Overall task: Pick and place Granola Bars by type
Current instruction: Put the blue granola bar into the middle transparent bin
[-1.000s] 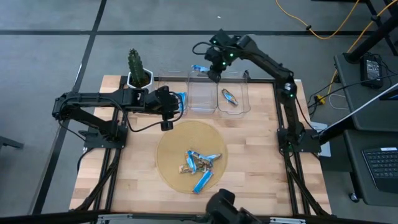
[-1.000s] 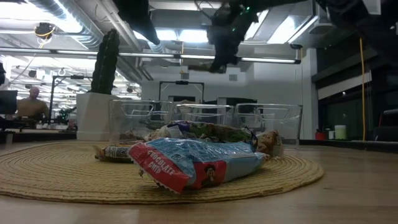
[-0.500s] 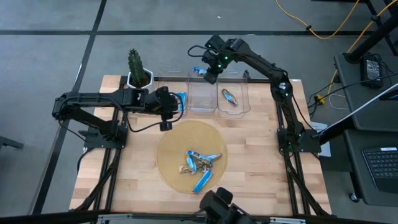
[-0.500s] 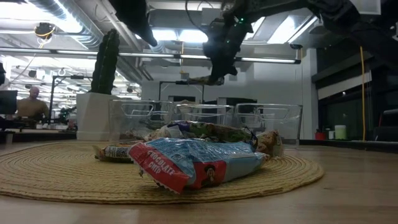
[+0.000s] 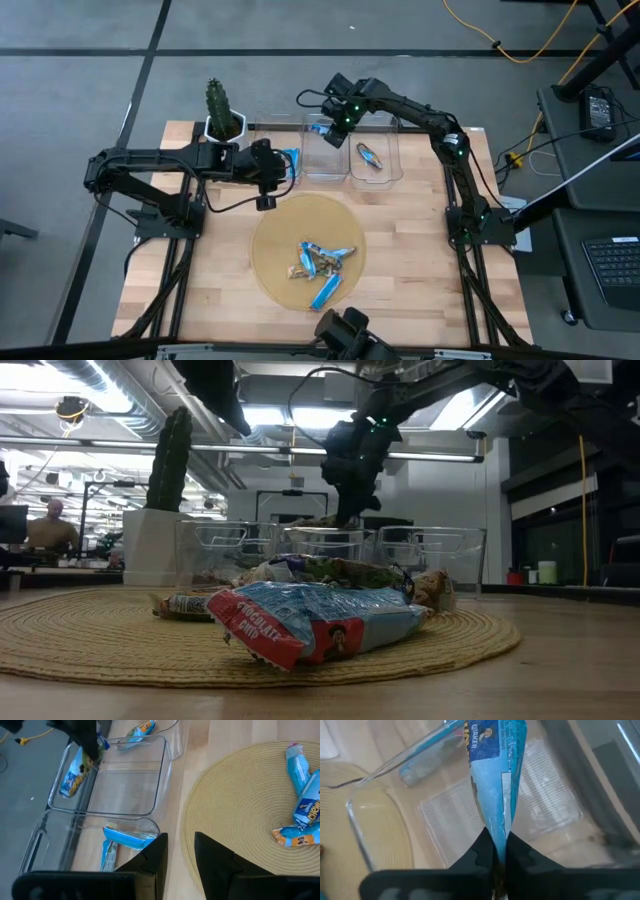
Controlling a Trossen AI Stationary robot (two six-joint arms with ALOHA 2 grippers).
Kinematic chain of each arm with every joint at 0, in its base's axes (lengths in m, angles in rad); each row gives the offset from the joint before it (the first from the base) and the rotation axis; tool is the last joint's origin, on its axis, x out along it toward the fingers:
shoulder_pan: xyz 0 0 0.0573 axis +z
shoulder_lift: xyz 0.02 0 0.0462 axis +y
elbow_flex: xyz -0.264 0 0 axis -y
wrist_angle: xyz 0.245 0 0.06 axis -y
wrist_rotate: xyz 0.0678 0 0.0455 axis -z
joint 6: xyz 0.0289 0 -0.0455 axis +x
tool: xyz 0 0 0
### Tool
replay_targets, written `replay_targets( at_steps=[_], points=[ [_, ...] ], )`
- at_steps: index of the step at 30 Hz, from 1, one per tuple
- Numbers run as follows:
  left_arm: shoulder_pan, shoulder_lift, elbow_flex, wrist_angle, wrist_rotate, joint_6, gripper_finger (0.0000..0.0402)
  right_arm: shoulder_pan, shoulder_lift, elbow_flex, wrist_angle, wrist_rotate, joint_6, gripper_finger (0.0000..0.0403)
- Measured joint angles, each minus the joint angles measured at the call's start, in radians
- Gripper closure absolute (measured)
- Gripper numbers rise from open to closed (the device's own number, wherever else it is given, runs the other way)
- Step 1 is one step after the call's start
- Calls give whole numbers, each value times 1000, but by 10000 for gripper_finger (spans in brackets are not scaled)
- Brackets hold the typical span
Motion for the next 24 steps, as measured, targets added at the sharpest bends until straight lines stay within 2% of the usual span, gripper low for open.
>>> replay_targets(
  at_steps=[4, 10, 20, 24],
  points=[
    [0, 0, 0, 1, 0, 8, 313, 6, 0, -59, 73, -18, 27, 383],
    [0, 0, 0, 2, 0, 7, 313, 13, 0, -123, 111, -9, 46, 361],
    [0, 0, 0, 5, 0, -3, 313, 13, 0, -139, 120, -7, 43, 375],
    [0, 0, 0, 5, 0, -13, 313, 13, 0, -139, 122, 26, 32, 369]
  ],
)
